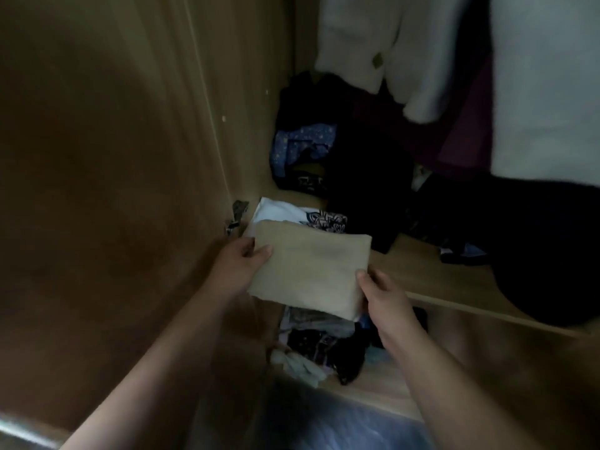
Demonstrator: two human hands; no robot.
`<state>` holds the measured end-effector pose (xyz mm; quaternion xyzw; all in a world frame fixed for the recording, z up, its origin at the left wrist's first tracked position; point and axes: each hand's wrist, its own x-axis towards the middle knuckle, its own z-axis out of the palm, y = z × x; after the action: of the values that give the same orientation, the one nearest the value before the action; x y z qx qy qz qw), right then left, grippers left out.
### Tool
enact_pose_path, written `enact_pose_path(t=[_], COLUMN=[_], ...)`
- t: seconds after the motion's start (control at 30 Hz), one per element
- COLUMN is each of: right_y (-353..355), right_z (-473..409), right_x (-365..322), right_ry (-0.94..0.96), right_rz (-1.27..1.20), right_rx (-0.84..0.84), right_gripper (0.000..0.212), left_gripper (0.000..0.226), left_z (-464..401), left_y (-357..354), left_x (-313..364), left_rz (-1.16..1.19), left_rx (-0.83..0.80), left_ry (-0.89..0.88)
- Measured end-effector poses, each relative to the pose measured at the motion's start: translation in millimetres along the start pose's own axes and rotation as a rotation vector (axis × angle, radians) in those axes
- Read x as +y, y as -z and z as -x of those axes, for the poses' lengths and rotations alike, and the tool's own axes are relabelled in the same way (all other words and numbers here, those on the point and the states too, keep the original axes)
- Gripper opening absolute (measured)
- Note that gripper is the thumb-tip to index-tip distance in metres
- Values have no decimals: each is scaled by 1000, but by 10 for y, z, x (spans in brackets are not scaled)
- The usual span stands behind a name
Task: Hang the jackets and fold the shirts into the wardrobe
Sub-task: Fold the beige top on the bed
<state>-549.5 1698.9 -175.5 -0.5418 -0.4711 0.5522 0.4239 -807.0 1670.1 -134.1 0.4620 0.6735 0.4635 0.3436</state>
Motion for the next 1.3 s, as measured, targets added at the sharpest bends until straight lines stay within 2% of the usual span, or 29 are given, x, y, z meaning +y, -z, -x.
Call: enact_pose_path(t=[0.1, 0.3, 0.43, 0.53, 0.63, 0.7, 0.77, 0.9, 1.0, 1.07, 1.2, 1.3], right_y=[-119, -224, -351, -371, -306, -257, -259, -456, -570, -593, -589, -578], right_z=[-384, -1133, -1535, -1667, -1701, -1693, -1659, -1612, -1767, -1842, -1846, -1781], right_x=[-159, -398, -299, -185, -98, -115, -177, -229, -55, 24, 14, -71], right_ry=[-39, 71, 130, 204, 269, 374, 556, 881, 763, 695, 675, 624], right_rz=[-5, 33, 204, 473, 611, 650, 684, 1022, 1170, 1147, 1138, 1139], right_rx=[-53, -55, -27, -50, -96, -41, 30, -48, -115, -116, -111, -152], right_gripper=[33, 35, 41, 48, 55, 60, 59, 64, 71, 74, 70, 67], left_gripper=[26, 38, 45, 37, 41, 49, 50, 60, 62, 65, 74, 62], left_z=[-517, -1305, -1582, -1628, -1520, -1430, -1373, -1392, -1442, -1470, -1551, -1537], left_y=[-14, -145, -251, -355, -514, -611, -687, -784, -794, -796, -793, -758], left_x=[33, 149, 172, 107, -57, -145, -211, -383, -497, -492, -417, -375], left_rz=[-152, -500, -642, -790, -817, -794, -826, -1018, -1041, -1058, -1035, -1010], left_rx=[54, 129, 198, 245, 287, 242, 156, 73, 69, 56, -8, -57], left_ry=[-31, -151, -219, -246, -357, -477, -544, -479, -408, -383, -330, -305])
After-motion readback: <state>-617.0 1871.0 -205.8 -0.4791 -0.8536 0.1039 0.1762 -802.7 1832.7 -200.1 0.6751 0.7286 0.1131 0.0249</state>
